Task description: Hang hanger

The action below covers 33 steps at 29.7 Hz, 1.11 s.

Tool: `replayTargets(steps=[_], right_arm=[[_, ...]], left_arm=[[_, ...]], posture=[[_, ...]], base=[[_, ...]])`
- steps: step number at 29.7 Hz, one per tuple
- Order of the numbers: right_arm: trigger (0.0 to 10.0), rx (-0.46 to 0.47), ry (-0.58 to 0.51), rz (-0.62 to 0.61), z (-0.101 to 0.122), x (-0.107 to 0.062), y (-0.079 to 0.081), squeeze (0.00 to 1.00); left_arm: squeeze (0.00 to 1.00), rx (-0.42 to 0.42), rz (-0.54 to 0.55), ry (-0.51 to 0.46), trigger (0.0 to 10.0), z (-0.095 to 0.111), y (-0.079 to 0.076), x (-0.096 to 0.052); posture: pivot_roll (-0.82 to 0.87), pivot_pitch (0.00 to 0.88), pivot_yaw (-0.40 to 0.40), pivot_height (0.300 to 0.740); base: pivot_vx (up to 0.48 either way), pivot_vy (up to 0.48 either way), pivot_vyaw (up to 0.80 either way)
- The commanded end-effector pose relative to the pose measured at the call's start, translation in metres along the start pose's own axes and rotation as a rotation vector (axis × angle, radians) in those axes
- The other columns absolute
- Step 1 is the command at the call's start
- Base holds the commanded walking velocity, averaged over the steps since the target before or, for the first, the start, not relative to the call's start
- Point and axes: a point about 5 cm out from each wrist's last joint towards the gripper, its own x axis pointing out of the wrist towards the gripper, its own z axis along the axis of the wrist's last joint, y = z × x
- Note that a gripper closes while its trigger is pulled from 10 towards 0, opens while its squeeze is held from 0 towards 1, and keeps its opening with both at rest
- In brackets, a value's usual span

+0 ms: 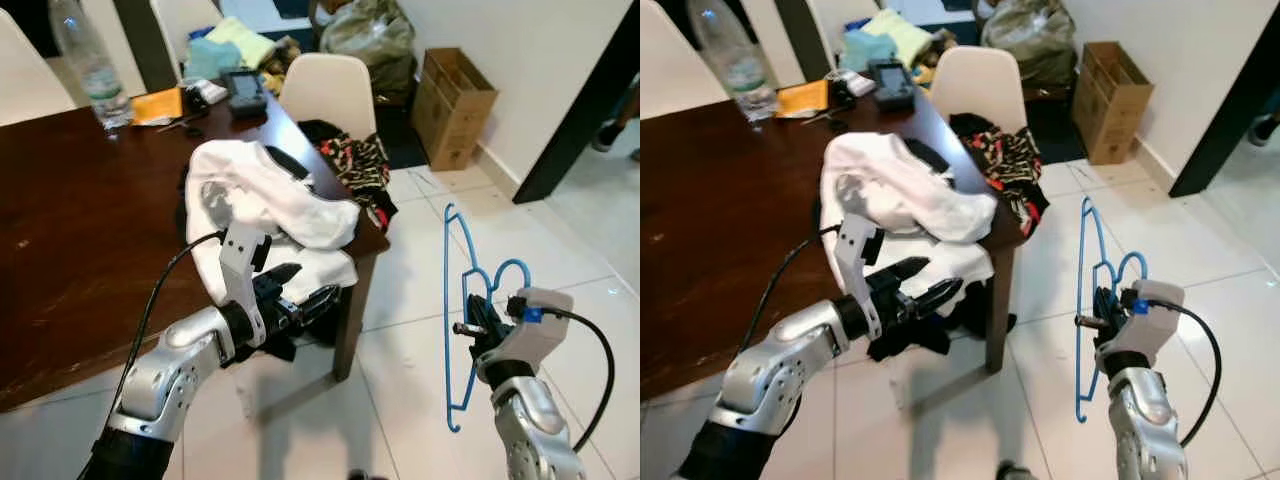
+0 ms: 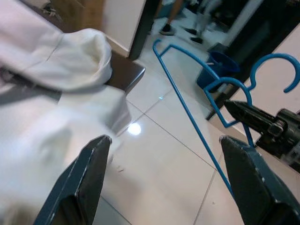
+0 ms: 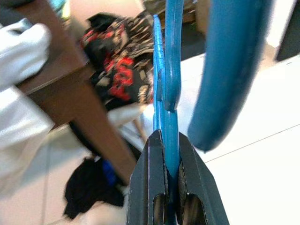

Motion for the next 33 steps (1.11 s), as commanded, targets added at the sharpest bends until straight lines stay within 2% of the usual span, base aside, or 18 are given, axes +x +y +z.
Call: replayTargets(steps=[1,11,15,16,17,19,21,23,24,27,28,31,33], right_arm=[[10.0,-0.011,0.028,-0.016,-0.007,-0.004,-0.005,0.0],[10.0,-0.021,0.056,0.016,-0.011,-0.003,-0.004,0.0],[10.0,-0.029,0.061,0.027,-0.011,-0.003,-0.003,0.0],[10.0,-0.037,0.063,0.033,-0.011,-0.003,-0.002,0.0],[10.0,-0.055,0.069,0.047,-0.012,-0.003,0.0,0.0],[10.0,-0.055,0.069,0.047,-0.012,-0.003,0.0,0.0],[10.0,-0.084,0.076,0.067,-0.012,-0.004,0.001,0.0],[10.0,-0.095,0.079,0.075,-0.012,-0.004,0.002,0.0],[10.0,-0.112,0.085,0.084,-0.012,-0.004,0.003,0.0],[10.0,-0.115,0.086,0.086,-0.012,-0.004,0.003,0.0],[10.0,-0.121,0.09,0.091,-0.012,-0.003,0.003,0.0],[10.0,-0.125,0.092,0.095,-0.012,-0.003,0.003,0.0],[10.0,-0.145,0.087,0.115,-0.012,-0.003,0.005,0.0]], left_arm=[[0.0,-0.002,0.006,0.028,10.0,-0.009,0.0,-0.003],[0.0,0.041,0.073,0.067,10.0,-0.022,0.004,-0.011],[0.0,0.059,0.115,0.087,10.0,-0.026,0.009,-0.014],[0.0,0.078,0.143,0.093,10.0,-0.028,0.012,-0.015],[0.0,0.107,0.227,0.079,10.0,-0.027,0.021,-0.018],[0.0,0.107,0.227,0.079,10.0,-0.027,0.021,-0.018],[0.0,0.13,0.298,0.066,10.0,-0.025,0.028,-0.022],[0.0,0.136,0.322,0.063,10.0,-0.026,0.031,-0.025],[0.0,0.149,0.386,0.069,10.0,-0.03,0.036,-0.031],[0.0,0.152,0.406,0.071,10.0,-0.032,0.037,-0.033],[0.0,0.157,0.463,0.073,10.0,-0.036,0.041,-0.037],[0.0,0.157,0.496,0.071,10.0,-0.037,0.043,-0.039],[0.0,0.173,0.566,0.057,10.0,-0.037,0.047,-0.043]], posture=[[0.04,0.184,0.029,0.74],[0.04,0.178,0.022,0.74],[0.04,0.177,0.021,0.74],[0.04,0.177,0.021,0.74],[0.04,0.179,0.021,0.74],[0.04,0.179,0.021,0.74],[0.04,0.184,0.019,0.74],[0.03,0.184,0.019,0.74],[0.03,0.188,0.016,0.74],[0.03,0.188,0.016,0.74],[0.03,0.189,0.016,0.74],[0.03,0.191,0.015,0.74],[0.03,0.191,0.01,0.74]], base=[[-0.356,0.0,0.0],[-0.336,0.0,0.0],[0.0,0.0,0.0],[0.0,0.0,0.0],[0.0,0.0,0.0],[0.0,0.0,0.0],[0.0,0.0,0.0],[0.0,0.0,0.0],[0.0,0.0,0.0],[0.0,0.0,0.0],[0.0,0.0,0.0],[0.0,0.0,0.0],[0.0,0.0,0.0]])
